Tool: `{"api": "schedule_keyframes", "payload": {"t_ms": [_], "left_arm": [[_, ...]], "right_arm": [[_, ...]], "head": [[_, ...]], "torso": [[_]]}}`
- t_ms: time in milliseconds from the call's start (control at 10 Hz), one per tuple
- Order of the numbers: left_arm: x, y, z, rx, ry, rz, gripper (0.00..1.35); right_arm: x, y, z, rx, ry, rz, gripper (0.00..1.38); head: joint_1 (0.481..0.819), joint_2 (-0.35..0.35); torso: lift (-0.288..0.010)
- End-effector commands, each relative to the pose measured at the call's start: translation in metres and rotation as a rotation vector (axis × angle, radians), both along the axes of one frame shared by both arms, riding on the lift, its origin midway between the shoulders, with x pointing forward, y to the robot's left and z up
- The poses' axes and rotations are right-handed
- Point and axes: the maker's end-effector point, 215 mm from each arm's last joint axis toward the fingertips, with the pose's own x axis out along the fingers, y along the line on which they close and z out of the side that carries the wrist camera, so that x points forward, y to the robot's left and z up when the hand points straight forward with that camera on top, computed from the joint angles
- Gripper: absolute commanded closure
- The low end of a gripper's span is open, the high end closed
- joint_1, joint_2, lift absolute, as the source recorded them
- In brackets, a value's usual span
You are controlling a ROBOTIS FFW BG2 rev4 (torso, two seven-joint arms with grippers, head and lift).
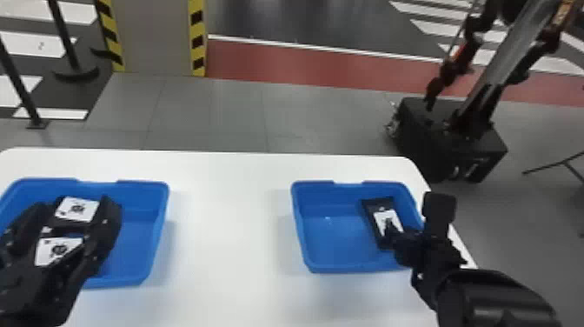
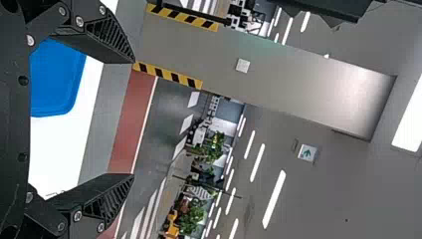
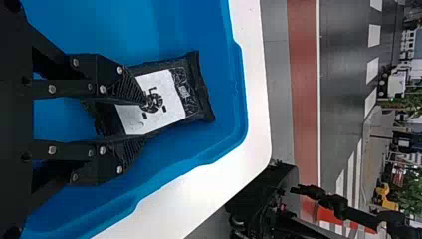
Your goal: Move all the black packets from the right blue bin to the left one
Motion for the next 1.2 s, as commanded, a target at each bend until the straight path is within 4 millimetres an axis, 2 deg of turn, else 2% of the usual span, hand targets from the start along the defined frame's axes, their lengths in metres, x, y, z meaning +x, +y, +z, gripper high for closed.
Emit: {"api": "schedule_keyframes", "payload": {"t_ms": [0, 100, 200, 300, 800, 1100], "left_arm": [[0.001, -0.001, 0.001, -0.003, 0.000, 0.001, 0.22], [0.000, 0.000, 0.000, -0.004, 0.001, -0.001, 0.22], [0.000, 0.000, 0.000, -0.008, 0.001, 0.000, 0.22], [-0.001, 0.000, -0.001, -0.018, 0.003, 0.000, 0.22], [-0.001, -0.002, -0.002, -0.023, 0.007, -0.004, 0.22], [-0.001, -0.002, -0.002, -0.023, 0.007, -0.006, 0.22]], "right_arm": [[0.004, 0.001, 0.005, -0.008, -0.010, 0.009, 0.08], [0.005, 0.002, 0.005, -0.008, -0.013, 0.014, 0.07], [0.005, 0.002, 0.005, -0.009, -0.015, 0.014, 0.15], [0.007, 0.002, 0.005, -0.006, -0.016, 0.015, 0.16], [0.019, 0.004, -0.007, 0.023, 0.002, 0.036, 0.17], [0.020, 0.003, -0.019, 0.045, 0.022, 0.026, 0.17]], "head": [[0.695, -0.198], [0.695, -0.197], [0.695, -0.195], [0.695, -0.195], [0.695, -0.190], [0.695, -0.192]], "torso": [[-0.110], [-0.110], [-0.110], [-0.110], [-0.110], [-0.110]]}}
